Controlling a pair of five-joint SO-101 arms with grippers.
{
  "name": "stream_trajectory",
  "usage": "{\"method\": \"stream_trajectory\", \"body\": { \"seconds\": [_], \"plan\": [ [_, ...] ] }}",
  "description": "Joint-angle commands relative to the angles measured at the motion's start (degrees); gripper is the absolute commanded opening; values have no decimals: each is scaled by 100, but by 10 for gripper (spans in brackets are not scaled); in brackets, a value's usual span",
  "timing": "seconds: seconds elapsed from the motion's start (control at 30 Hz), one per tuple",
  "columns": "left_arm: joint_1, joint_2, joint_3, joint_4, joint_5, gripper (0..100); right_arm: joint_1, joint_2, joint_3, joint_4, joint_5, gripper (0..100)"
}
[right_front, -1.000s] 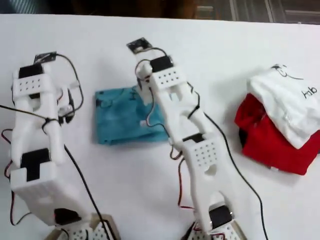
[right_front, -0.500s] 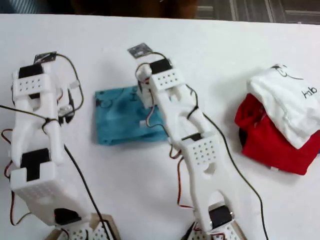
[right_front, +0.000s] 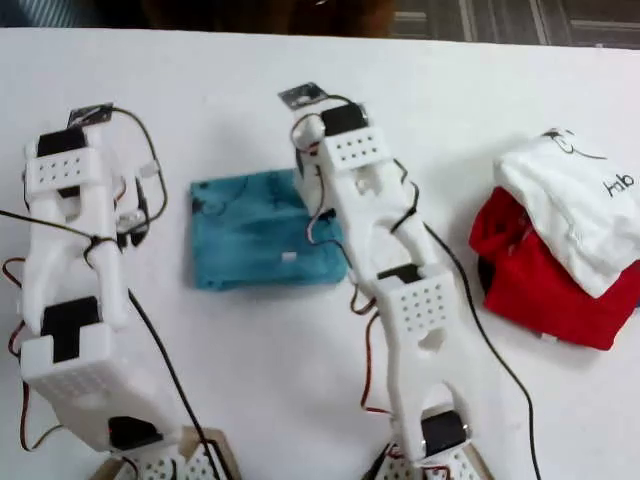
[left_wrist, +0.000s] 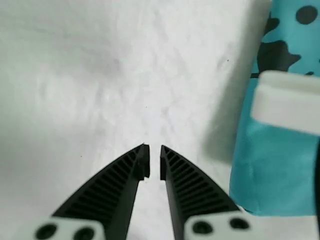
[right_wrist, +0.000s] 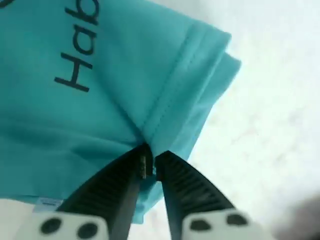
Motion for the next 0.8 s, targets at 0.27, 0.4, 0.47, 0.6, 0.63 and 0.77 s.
{"method": "stream_trajectory", "body": {
  "seconds": [0.27, 0.4, 0.47, 0.6, 0.63, 0.77],
  "plan": [
    [-44, -281, -13, -26, 62, 62, 268, -321, -193, 84, 9, 18],
    [-44, -290, -22, -35, 62, 62, 215, -163, -193, 127, 9, 18],
    [-44, -290, -22, -35, 62, 62, 215, -136, -202, 101, 9, 19],
    [-44, -290, -22, -44, 62, 63, 224, -119, -193, 84, 9, 21],
    [-44, -290, -22, -53, 62, 63, 224, -119, -176, 84, 9, 22],
    [-62, -290, -13, -185, 26, 63, 215, -145, -202, 84, 422, 22]
  ]
}}
